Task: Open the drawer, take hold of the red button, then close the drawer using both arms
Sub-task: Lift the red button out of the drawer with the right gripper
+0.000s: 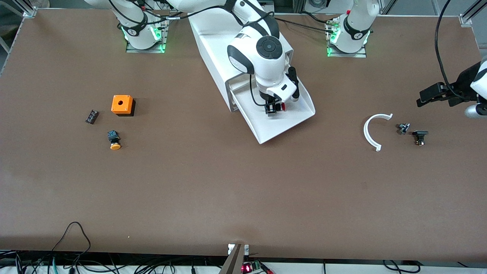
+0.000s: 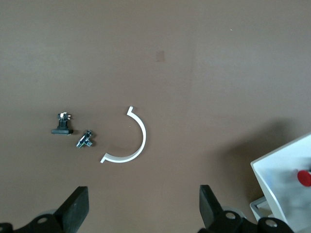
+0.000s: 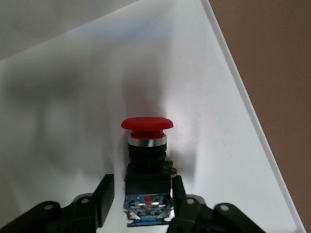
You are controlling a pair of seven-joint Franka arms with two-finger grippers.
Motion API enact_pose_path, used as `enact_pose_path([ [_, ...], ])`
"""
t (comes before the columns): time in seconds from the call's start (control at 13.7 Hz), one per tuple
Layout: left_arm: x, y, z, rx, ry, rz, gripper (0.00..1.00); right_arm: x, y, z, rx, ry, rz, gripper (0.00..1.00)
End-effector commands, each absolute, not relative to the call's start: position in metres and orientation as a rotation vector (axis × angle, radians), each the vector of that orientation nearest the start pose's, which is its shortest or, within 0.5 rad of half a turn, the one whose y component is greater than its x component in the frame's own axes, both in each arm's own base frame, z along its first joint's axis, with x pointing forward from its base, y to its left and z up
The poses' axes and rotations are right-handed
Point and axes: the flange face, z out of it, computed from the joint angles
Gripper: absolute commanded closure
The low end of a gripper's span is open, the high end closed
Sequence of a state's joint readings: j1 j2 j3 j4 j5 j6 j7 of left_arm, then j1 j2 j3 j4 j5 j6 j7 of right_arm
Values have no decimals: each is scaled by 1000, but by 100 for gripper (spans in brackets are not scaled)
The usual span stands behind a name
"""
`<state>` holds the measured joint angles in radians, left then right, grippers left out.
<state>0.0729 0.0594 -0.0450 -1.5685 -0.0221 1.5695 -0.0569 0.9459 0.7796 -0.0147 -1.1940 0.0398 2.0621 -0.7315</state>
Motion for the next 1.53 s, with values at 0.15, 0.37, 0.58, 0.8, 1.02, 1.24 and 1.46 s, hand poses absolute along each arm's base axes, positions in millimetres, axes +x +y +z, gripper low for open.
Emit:
enact_pose_path([
  [0.15, 568, 0, 604, -3074, -189, 76, 0, 452, 622, 332, 2126, 2335, 163, 72],
  [0.37, 569, 3, 606, -3076, -177, 67, 0, 462, 615, 365, 2151, 2317, 232, 78],
  [0.58, 569, 2, 606, -3087, -180, 64, 0, 488, 589, 406, 2244, 2231, 305, 79],
  [0.8, 570, 2, 606, -3089, -190, 61, 0, 518, 558, 430, 2466, 1997, 349, 79],
  [1.02, 570, 4, 606, -3091, -192, 59, 0, 564, 510, 442, 2700, 1683, 384, 79],
  [1.24, 571, 2, 604, -3090, -201, 59, 0, 590, 443, 452, 2871, 1355, 344, 79],
  [1.46, 584, -1, 580, -3094, -189, 19, 0, 615, 368, 447, 2976, 1108, 267, 79],
])
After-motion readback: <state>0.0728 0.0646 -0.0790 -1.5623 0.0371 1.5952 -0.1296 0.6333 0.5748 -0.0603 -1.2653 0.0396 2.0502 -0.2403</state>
